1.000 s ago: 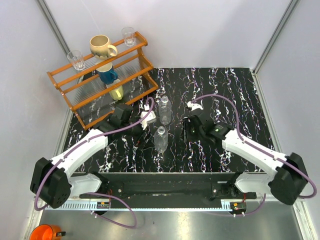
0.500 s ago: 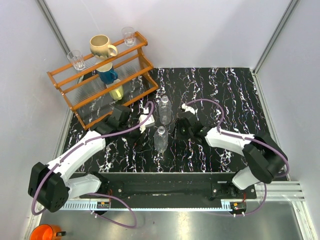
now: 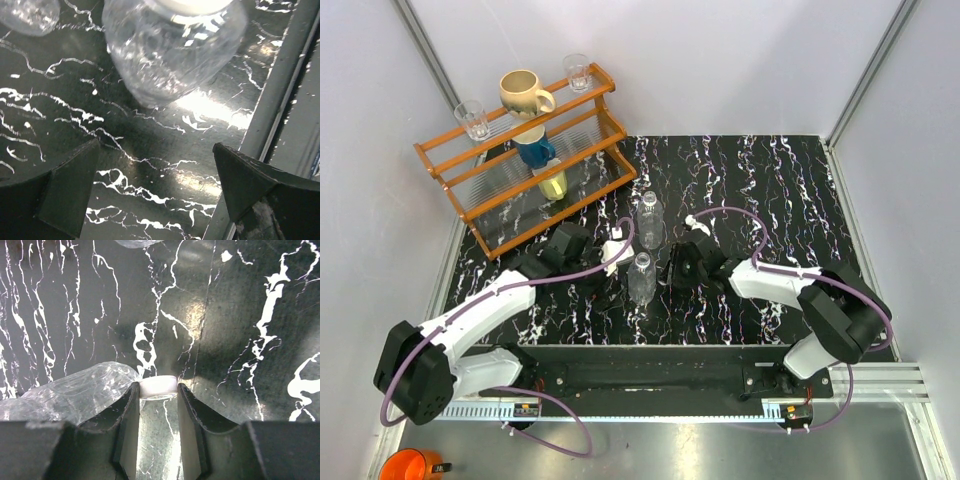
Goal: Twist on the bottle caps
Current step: Place the bottle cap at the center of the board.
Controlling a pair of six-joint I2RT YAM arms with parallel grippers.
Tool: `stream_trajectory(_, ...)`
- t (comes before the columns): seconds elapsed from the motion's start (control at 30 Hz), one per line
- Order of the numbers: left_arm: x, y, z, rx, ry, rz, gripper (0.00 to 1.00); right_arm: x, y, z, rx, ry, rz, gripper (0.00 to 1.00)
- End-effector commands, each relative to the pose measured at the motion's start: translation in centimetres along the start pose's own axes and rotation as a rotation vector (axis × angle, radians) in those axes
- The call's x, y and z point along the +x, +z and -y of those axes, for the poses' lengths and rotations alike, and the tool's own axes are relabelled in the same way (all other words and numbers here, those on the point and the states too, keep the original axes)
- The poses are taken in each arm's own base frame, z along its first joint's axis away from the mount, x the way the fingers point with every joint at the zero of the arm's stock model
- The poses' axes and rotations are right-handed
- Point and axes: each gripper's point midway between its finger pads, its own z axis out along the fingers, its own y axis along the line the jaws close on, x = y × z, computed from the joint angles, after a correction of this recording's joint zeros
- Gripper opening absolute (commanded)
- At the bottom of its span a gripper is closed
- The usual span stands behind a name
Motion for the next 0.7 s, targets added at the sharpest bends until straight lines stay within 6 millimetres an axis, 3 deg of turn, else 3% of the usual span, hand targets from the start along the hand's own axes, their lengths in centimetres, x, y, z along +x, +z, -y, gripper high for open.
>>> stream_trajectory(0.0, -0.8, -0.4, -2.3, -0.145, 0.020, 0.047, 0.99, -0.4, -0.5, -2.7, -0.086, 0.025, -0.002, 0.14)
stream_trajectory(0.07, -0.4, -0.2, -2.6, -0.161, 0.021, 0.041, 0.99, 0.6, -0.5, -2.6, -0.048, 0.012, -0.042, 0.14)
stream_trajectory(0.1, -0.4, -0.2, -2.7, -0.163, 0.021, 0.041, 0.99, 0.0, -0.7, -3.0, -0.034, 0.005, -0.037, 0.13)
stream_trajectory(0.17, -0.4, -0.1, -2.7, -0.158, 0.023, 0.038, 0.99, 0.5, -2.0, -2.3, 0.015, -0.012, -0.076, 0.12)
stream_trajectory(0.2, -0.6, -0.2, -2.6, -0.157, 0.025, 0.041, 0.99, -0.6, -2.5, -1.8, 0.061, -0.021, -0.039, 0.12)
stream_trajectory(0.23, -0.7, -0.2, -2.6, -0.156, 0.025, 0.043, 0.99, 0.2, -3.5, -0.3, 0.132, -0.060, -0.079, 0.12)
stream_trajectory(0.3, -0.9, -0.4, -2.6, -0.155, 0.028, 0.049, 0.99, -0.6, -5.0, 0.2, 0.178, -0.097, -0.078, 0.13)
stream_trajectory(0.33, -1.1, -0.4, -2.6, -0.154, 0.030, 0.052, 0.99, 0.2, -5.7, 1.2, 0.220, -0.134, -0.124, 0.15)
stream_trajectory(0.5, -1.9, -0.9, -2.4, -0.153, 0.026, 0.073, 0.99, 3.2, -5.8, 4.2, 0.321, -0.182, -0.265, 0.17)
stream_trajectory(0.67, -2.5, -1.6, -2.3, -0.154, 0.033, 0.077, 0.99, 4.9, -5.3, 6.4, 0.385, -0.217, -0.339, 0.18)
